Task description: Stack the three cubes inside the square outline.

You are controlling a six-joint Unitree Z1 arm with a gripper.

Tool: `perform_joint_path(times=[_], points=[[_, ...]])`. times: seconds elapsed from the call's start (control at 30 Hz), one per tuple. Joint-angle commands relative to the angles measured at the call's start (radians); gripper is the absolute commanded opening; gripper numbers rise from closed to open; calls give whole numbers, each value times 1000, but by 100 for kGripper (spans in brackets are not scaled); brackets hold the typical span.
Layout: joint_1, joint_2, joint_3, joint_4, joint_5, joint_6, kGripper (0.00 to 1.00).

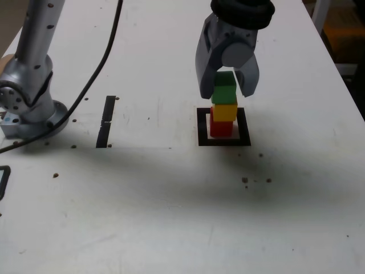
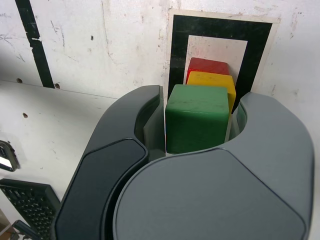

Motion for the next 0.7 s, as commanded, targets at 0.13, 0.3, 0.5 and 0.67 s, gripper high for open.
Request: perform_joint_path(times=[0.13, 0.3, 0.5, 0.67], points=[[2, -1, -4, 7, -2, -1, 65], [2, -14, -9, 20, 1, -8, 64], [1, -50, -14, 32, 20, -21, 64], [0, -105, -19, 37, 48, -29, 64]])
